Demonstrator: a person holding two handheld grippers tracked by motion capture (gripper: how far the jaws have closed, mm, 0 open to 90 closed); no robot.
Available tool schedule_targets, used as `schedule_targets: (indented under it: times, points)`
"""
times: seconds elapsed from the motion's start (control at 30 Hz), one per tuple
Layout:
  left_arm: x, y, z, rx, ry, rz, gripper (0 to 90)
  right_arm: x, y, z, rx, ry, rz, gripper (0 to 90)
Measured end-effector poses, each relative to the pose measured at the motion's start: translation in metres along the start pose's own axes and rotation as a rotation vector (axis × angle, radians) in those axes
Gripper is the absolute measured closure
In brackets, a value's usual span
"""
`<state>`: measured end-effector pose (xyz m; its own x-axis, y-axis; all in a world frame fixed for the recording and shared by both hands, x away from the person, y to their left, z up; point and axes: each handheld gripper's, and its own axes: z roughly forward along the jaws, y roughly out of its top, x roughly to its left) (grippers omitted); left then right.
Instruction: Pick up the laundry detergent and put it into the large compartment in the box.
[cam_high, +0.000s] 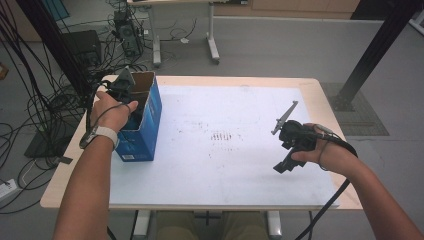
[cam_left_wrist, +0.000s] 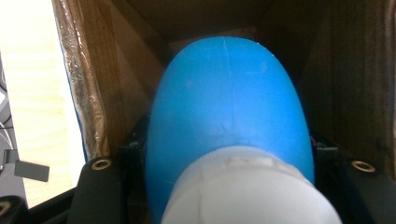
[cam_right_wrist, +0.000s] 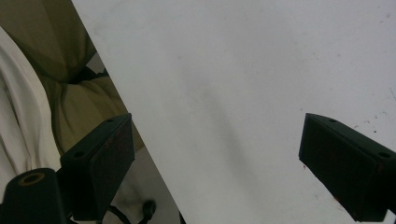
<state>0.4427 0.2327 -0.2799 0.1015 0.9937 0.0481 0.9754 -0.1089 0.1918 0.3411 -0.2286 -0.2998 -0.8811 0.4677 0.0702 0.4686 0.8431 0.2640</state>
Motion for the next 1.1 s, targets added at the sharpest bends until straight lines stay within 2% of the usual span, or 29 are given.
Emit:
schedule_targets:
  times: [1.1]
  points:
    - [0.0001,0.0010,0.0001,-0.001,-0.001,0.006,37.6,-0.0003,0.0045,0.0027,0.010,0.006,-0.007,10.6]
